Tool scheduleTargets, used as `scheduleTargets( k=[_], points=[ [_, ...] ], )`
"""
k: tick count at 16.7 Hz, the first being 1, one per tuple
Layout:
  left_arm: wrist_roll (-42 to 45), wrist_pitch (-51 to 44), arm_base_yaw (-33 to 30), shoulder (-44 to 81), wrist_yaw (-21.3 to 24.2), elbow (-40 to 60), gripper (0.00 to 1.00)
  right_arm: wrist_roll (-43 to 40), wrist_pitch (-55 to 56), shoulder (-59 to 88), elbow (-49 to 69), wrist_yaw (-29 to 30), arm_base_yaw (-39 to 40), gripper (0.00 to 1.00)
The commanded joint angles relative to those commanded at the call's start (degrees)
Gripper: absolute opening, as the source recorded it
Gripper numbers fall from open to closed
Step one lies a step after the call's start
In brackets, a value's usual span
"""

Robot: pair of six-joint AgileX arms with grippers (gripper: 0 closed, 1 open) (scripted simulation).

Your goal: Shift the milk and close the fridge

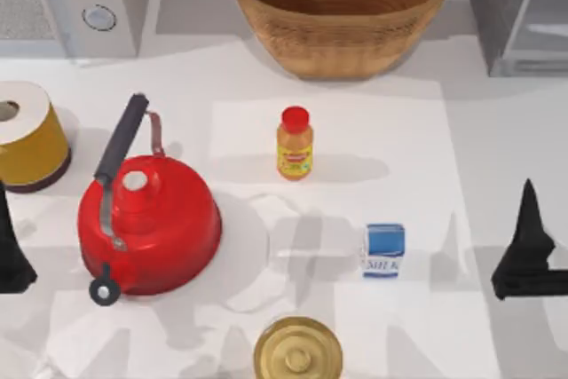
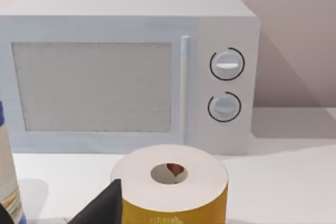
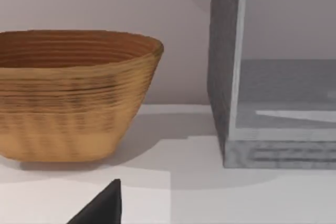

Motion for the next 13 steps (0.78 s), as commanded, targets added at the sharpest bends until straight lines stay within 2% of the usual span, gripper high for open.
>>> scheduleTargets(
  k=[4, 7, 13],
  points=[
    [0.0, 0.0, 0.0, 0.0, 0.0, 0.0, 1.0, 0.12, -0.29, -0.03, -0.17, -0.13, -0.16, 1.0],
    [0.0, 0.0, 0.0, 0.0, 0.0, 0.0, 1.0, 3.72, -3.82, 3.86, 1.65, 0.07, 0.9, 1.0],
    [0.0, 0.0, 0.0, 0.0, 0.0, 0.0, 1.0, 22.95, -19.1, 27.12, 15.15, 0.99, 5.89, 1.0]
  ],
)
